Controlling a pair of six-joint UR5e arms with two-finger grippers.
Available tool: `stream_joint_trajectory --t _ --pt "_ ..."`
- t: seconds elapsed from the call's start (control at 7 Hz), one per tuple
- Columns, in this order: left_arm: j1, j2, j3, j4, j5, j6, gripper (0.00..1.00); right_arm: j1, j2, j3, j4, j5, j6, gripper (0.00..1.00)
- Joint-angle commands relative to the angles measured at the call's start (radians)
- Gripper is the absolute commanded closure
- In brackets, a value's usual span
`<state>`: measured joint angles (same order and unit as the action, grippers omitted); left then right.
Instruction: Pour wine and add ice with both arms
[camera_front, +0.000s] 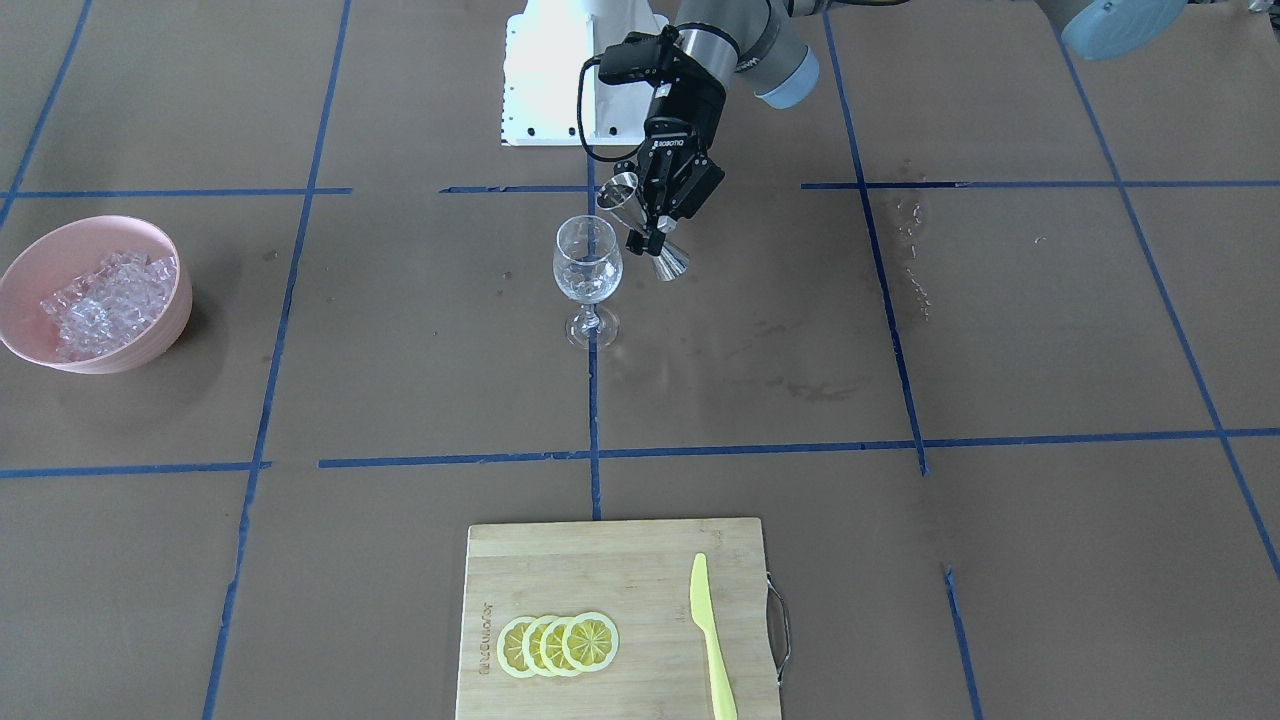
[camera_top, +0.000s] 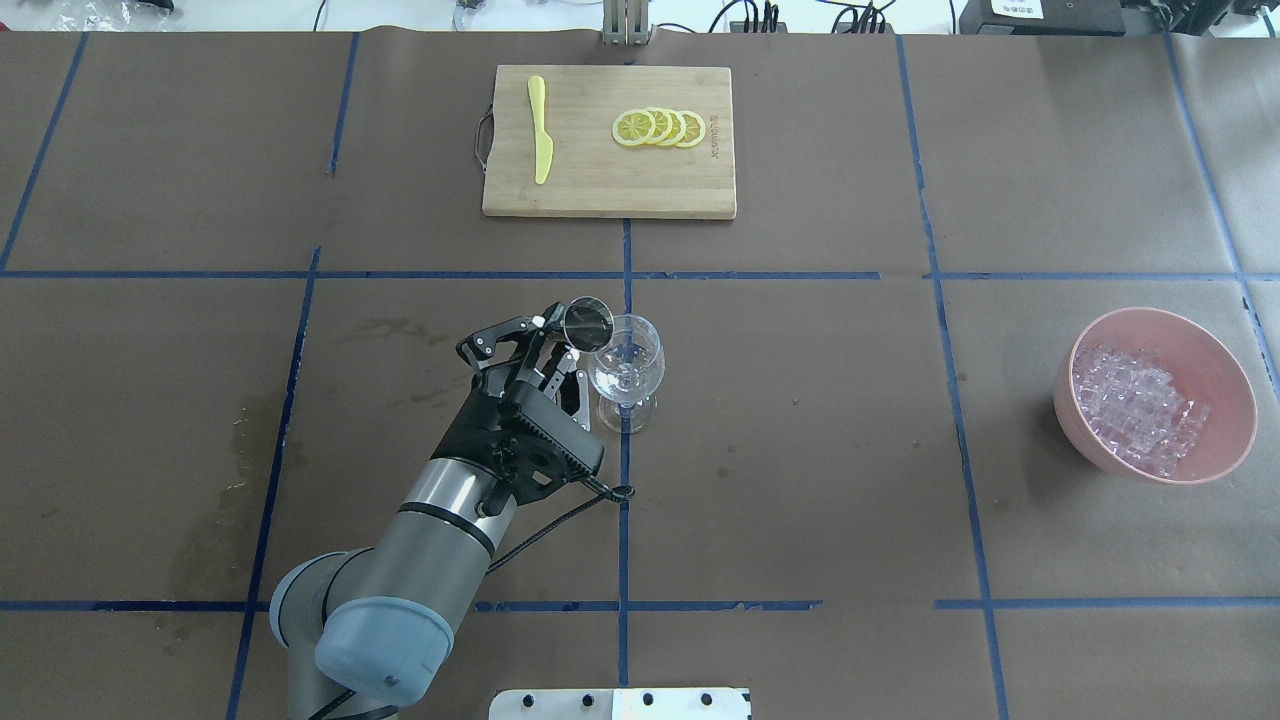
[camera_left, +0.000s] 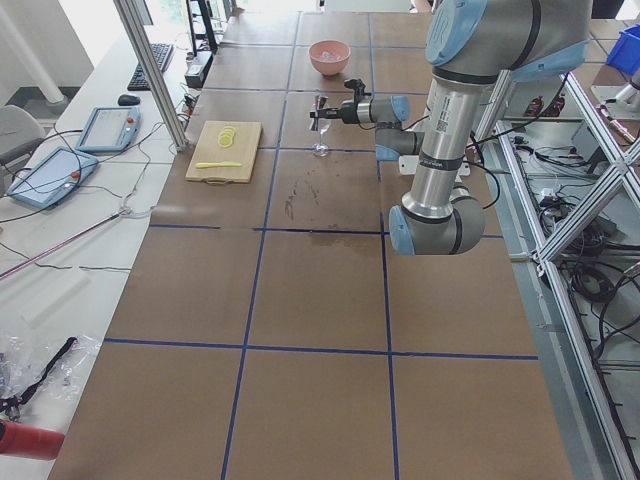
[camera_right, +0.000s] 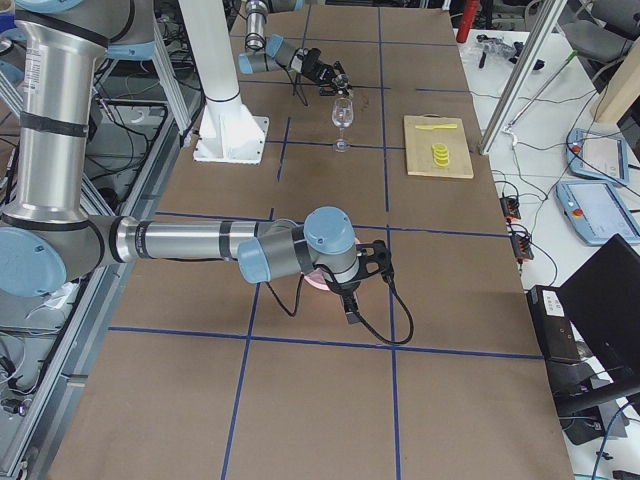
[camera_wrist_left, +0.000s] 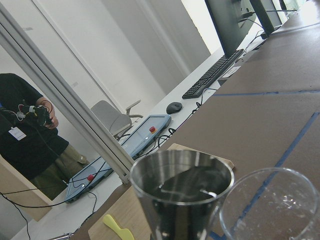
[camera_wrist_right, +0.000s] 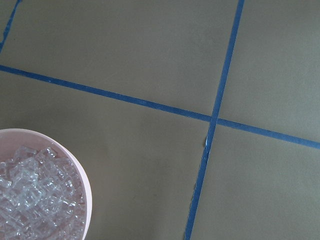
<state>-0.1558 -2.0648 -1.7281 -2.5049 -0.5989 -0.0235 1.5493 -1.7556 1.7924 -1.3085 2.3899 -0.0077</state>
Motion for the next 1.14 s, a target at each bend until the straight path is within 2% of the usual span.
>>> stream_joint_trajectory --t 0.0,0.57,1.0 --pt "0.007 -0.018 -0.001 0.018 0.024 0.168 1.00 0.000 -0.001 -0.005 0.000 0.000 0.000 0.00" --pt "0.007 -0.023 -0.007 0.018 0.053 0.391 1.00 0.000 -0.002 -0.021 0.000 0.002 0.000 0.00" --pt "0.001 -0.018 -0.013 0.020 0.054 0.422 1.00 0.000 -0.004 -0.022 0.000 0.002 0.000 0.00"
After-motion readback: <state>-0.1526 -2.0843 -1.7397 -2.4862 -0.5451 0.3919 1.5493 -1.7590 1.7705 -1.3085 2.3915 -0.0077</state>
